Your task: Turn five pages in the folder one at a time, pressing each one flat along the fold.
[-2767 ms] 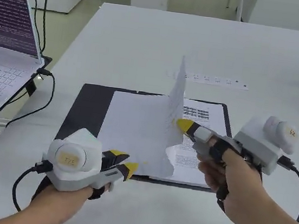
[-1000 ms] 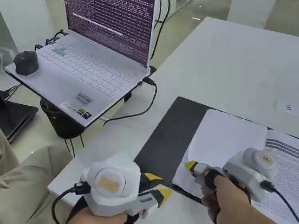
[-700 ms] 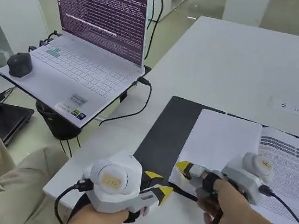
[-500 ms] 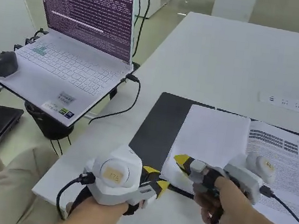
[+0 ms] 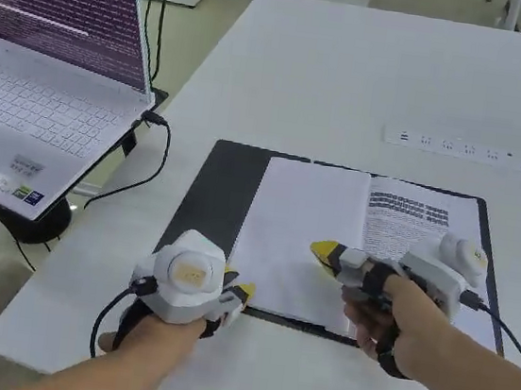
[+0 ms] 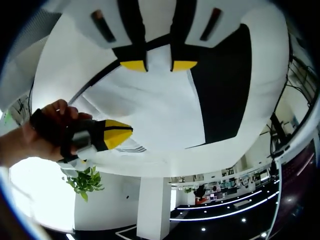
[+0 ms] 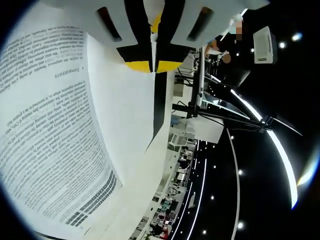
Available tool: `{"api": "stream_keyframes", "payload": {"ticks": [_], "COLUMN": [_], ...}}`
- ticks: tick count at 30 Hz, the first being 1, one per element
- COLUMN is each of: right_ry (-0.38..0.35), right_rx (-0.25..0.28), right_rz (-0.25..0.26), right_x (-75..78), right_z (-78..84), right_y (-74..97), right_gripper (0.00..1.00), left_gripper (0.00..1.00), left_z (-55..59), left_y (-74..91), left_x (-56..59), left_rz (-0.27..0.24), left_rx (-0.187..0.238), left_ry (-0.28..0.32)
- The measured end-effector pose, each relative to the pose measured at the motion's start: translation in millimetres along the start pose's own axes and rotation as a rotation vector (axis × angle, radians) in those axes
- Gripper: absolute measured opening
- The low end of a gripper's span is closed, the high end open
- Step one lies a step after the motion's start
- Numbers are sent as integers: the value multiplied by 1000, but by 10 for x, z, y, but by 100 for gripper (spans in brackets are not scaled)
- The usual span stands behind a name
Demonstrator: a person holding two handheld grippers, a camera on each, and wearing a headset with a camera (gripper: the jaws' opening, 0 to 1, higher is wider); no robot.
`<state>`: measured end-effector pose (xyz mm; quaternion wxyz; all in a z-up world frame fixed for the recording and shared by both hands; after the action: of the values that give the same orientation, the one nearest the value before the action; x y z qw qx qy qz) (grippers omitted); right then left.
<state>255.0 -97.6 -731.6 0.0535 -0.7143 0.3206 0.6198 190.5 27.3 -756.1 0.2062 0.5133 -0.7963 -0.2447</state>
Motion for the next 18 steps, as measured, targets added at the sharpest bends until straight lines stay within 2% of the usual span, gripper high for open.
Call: {"api": "stream_keyframes", "payload": {"ticks": [3,4,5,8,11,14,15,18], "right_ry": [-7,-6,-7,-15,-33,-100,-134,-198], "right_rx": [4,6,10,20,19,30,27,49], "right_rz": [6,9,10,24,33,75,105,97], "right_x": [4,11,18,43,87,196,247,316], "right_z": [-55,-73,-104,-184,-269,-377,-395,-489], "right_y": [7,5,0,-17,-59,-110,-118,-134], "right_gripper": [0,0,0,0,0,0,0,0], "left_gripper": [17,17,17,18,18,18,18,18], "left_z": [99,77,118,135,131,129,129,130], "left_y": [2,9,24,27,28,29,30,34], "left_x": [8,-6,1,0,8,12,13,19], "left_rz": [-9,-18,-21,-25,-27,-25,-24,-21], "left_rx": [-24,21,8,42,55,53,54,57], "left_ry": [-15,-42,-19,-11,-21,-36,-41,-46]}}
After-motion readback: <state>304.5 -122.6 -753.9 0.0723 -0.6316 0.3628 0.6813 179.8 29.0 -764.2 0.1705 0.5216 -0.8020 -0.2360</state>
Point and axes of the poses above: the centre of the closed fingertips' face, and the gripper's own axes: y roughly backward along the fingers, x roughly to its right, z roughly out of its underside, the point moved 4 cm from there along y, roughly backward along the fingers, and after that the axes turned 1 degree about x, right-handed, at the moved point
